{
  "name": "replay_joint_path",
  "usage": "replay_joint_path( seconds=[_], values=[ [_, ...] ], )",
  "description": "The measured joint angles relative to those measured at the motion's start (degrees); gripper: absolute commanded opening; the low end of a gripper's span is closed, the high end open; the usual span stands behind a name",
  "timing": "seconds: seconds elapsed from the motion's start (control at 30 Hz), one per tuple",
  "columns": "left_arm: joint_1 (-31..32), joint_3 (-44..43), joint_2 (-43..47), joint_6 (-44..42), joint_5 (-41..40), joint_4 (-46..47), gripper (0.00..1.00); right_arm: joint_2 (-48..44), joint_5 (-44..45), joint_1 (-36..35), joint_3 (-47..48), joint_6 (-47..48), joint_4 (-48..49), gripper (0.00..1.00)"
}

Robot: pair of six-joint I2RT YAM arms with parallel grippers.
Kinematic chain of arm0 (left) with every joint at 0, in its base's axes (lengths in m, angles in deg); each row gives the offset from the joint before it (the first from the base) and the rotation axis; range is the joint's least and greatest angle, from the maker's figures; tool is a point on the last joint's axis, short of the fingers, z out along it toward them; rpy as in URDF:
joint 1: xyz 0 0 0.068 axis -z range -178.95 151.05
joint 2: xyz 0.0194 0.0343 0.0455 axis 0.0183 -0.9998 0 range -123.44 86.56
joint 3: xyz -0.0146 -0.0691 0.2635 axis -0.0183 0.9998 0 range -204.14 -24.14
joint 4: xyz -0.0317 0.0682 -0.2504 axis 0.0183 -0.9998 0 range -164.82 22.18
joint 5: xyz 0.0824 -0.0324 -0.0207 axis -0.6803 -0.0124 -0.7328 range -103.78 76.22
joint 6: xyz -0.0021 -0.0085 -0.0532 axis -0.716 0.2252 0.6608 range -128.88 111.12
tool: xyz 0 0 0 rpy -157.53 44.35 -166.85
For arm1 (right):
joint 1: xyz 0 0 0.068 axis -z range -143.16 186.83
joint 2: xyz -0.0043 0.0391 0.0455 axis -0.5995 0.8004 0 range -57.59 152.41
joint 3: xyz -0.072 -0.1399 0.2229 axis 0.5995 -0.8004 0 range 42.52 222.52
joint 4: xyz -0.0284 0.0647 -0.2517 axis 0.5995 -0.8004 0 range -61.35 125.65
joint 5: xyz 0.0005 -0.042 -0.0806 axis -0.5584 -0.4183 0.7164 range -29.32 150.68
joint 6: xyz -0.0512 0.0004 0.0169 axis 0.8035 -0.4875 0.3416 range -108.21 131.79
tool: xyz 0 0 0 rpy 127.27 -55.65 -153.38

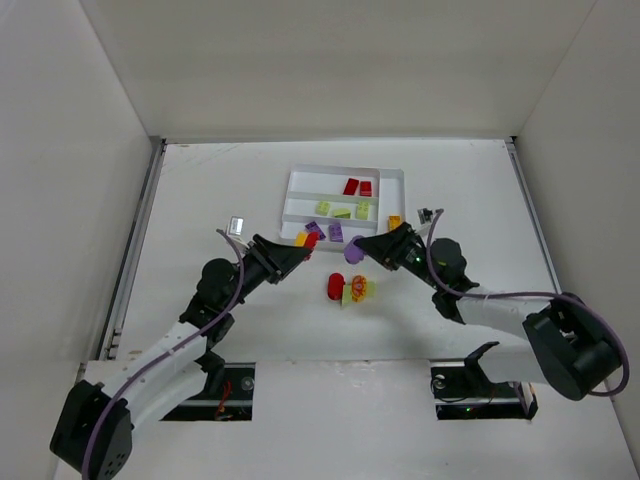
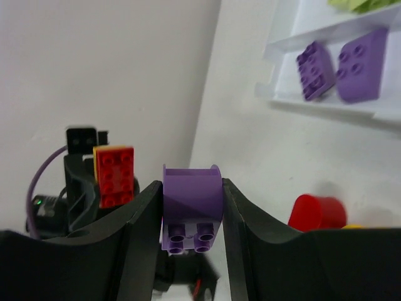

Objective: Sort the legos into containers by color

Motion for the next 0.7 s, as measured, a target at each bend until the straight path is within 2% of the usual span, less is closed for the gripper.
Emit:
replay_joint_path(
  seconds=[0.13,0.4,0.53,0.7],
  values=[
    [0.3,0.0,-2.7,-1.1,-0.2,-0.8,0.13,1.6,4.7,0.6,8.2,7.0,-11.6,0.39],
    [0.3,0.0,-5.5,-4.7,-0.7,-1.4,0.14,12.3,23.6,-1.7,27.0,23.6,-33.2,0.4],
    [0.4,0.0,-6.7,-6.1,-0.6,-1.4,0.15,18.5,29.8,-3.0,31.2,28.6,-40.0,0.4],
    [0.4,0.0,-7.7,-7.2,-0.4,-1.3,0.15,22.0,33.8,-3.7,33.4,30.3,-44.3,0.4]
  ],
)
